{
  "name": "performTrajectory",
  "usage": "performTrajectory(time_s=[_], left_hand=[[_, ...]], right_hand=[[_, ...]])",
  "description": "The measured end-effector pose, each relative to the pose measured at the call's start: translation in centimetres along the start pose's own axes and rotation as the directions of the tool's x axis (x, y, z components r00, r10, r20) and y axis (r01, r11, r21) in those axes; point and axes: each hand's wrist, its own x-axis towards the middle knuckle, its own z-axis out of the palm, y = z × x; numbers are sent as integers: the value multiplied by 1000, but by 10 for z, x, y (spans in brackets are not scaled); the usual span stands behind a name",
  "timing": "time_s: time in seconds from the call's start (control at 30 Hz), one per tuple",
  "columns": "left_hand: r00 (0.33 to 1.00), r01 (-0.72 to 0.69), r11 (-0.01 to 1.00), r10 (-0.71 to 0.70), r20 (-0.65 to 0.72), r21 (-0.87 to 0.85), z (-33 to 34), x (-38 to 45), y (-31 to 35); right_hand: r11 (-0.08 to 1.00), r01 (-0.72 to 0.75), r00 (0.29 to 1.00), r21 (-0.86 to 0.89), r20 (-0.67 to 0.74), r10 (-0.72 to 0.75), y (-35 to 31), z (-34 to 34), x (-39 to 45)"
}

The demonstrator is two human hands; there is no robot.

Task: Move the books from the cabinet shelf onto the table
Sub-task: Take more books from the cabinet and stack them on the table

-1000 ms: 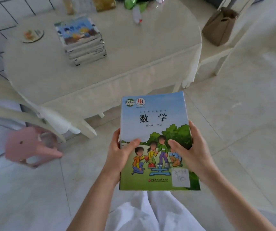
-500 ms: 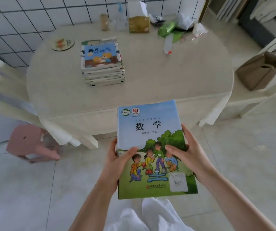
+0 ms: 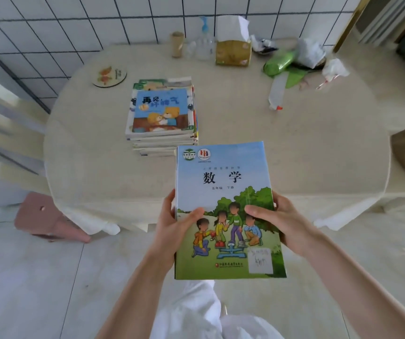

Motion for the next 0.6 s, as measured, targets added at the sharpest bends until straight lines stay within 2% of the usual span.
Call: performTrajectory(time_s=[0.17,0.3,0.5,0.6], left_hand=[[999,6,990,-11,35,143,9,66,35],[997,-64,958,48,64,280,21,112,56],[984,-168,943,144,106,287,55,164,68],[975,-224,929,207,86,294,76,180,68]], right_hand=[[995,17,1000,-100,22,-14,-42,-10,60],[986,57,998,-158,28,-53,-65,-28,93],[986,74,989,-151,-115,-92,-81,-60,146],[975,126,982,-185,-119,-149,-86,-80,169]])
